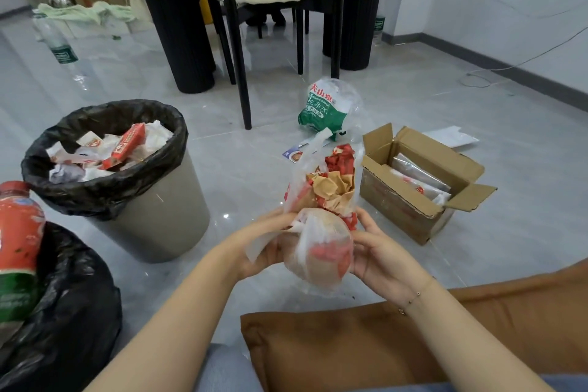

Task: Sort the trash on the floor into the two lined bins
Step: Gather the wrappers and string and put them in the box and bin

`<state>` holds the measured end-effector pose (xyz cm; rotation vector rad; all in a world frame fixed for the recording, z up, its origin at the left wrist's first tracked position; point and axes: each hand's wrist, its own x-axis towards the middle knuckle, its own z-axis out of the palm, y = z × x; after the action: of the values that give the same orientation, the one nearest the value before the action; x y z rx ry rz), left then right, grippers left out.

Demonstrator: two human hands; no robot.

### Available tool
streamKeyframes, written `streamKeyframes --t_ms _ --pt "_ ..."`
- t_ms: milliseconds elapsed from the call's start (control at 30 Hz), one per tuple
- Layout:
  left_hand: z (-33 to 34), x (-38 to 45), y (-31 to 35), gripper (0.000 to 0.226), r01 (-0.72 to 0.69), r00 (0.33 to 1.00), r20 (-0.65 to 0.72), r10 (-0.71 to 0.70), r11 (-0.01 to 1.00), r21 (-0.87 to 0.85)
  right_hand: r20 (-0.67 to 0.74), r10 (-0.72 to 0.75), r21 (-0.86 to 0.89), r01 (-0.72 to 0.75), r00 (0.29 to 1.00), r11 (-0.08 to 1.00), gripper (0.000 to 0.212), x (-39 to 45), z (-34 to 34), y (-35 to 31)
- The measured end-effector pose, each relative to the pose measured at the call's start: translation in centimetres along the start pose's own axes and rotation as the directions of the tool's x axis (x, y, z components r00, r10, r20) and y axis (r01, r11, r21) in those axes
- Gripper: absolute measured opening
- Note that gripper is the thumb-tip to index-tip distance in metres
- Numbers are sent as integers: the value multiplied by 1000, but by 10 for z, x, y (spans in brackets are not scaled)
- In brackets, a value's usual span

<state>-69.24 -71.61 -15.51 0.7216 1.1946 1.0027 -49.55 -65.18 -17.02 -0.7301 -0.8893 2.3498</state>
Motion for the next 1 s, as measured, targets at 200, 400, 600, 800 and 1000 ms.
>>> streamKeyframes --t_ms 200,400,600,800,1000 --pt "4 -6 9 27 -27 1000 -13 25 989 -143 92 -4 139 -9 996 990 43 -1 5 0" --pt "-20 -5 7 59 98 994 -19 -110 943 -317 -157 -222 -12 223 962 975 38 5 -8 -1" --pt "-1 -12 5 79 290 937 285 -200 902 -320 -97 -689 -725 424 718 543 40 7 -14 7" --pt "6 -15 11 78 171 977 184 -104 901 -399 199 -740 -843 497 643 205 52 6 -8 11" --pt "10 -19 13 58 51 998 -4 -57 928 -368 244 -706 -868 475 664 147 57 6 -9 22"
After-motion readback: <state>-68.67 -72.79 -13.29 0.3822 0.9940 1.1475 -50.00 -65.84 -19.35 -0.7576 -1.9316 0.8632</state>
